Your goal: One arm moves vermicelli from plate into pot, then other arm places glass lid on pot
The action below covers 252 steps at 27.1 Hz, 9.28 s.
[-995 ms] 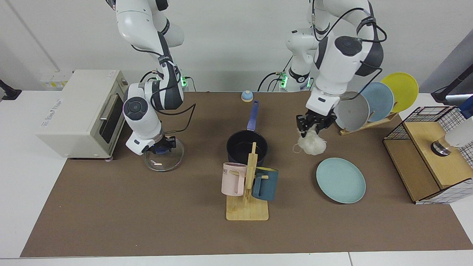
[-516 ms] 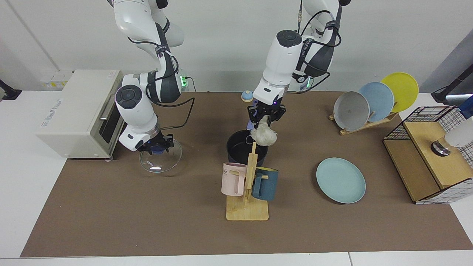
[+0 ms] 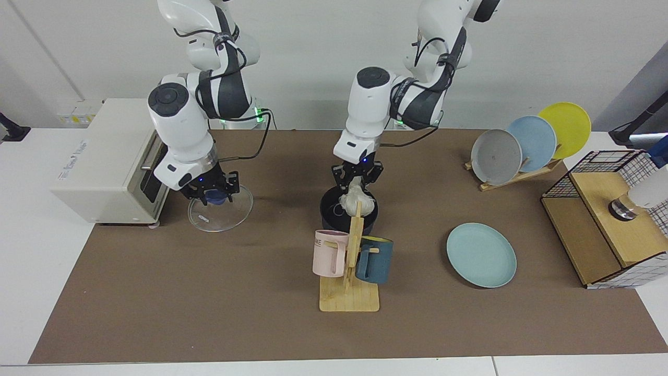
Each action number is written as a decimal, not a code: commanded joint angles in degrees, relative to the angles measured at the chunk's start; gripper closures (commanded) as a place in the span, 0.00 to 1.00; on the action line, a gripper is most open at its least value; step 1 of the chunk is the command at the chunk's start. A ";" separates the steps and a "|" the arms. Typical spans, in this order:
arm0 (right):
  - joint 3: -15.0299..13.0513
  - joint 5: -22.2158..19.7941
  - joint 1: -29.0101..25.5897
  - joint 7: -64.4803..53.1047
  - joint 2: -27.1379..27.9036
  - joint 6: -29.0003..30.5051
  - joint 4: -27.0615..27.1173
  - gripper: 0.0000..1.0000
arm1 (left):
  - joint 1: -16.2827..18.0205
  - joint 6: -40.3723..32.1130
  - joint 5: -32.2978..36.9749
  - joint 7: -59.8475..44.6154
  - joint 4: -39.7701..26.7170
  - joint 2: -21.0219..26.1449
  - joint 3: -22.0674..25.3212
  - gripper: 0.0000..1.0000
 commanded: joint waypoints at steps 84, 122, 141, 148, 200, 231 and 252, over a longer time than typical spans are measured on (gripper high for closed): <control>17.60 -5.59 16.17 45.67 30.19 -12.76 35.81 1.00 | 3.36 -29.68 -18.33 63.94 5.49 -21.52 40.46 0.00; 18.03 -4.53 15.38 46.28 30.19 -8.90 34.67 1.00 | 3.01 -30.74 -18.33 63.94 6.90 -20.73 39.76 0.00; 18.03 -4.45 15.29 46.37 30.10 -7.23 33.52 1.00 | 2.83 -30.73 -18.42 63.94 6.90 -20.64 39.76 0.00; 18.03 -4.53 14.94 45.93 29.84 -6.00 32.47 1.00 | 2.83 -30.65 -18.33 63.94 6.90 -20.64 39.76 0.00; 17.77 0.03 2.74 26.88 17.01 -14.52 31.94 0.00 | 2.74 -30.74 -18.42 63.94 6.90 -20.73 39.76 0.00; 1.69 -0.32 -6.42 3.22 0.50 -22.70 22.82 0.00 | 2.74 -30.74 -18.42 64.03 6.90 -20.73 39.76 0.00; -0.25 2.23 -6.50 3.75 -13.14 -16.10 6.63 0.00 | 2.74 -30.74 -18.42 64.03 6.90 -20.73 39.76 0.00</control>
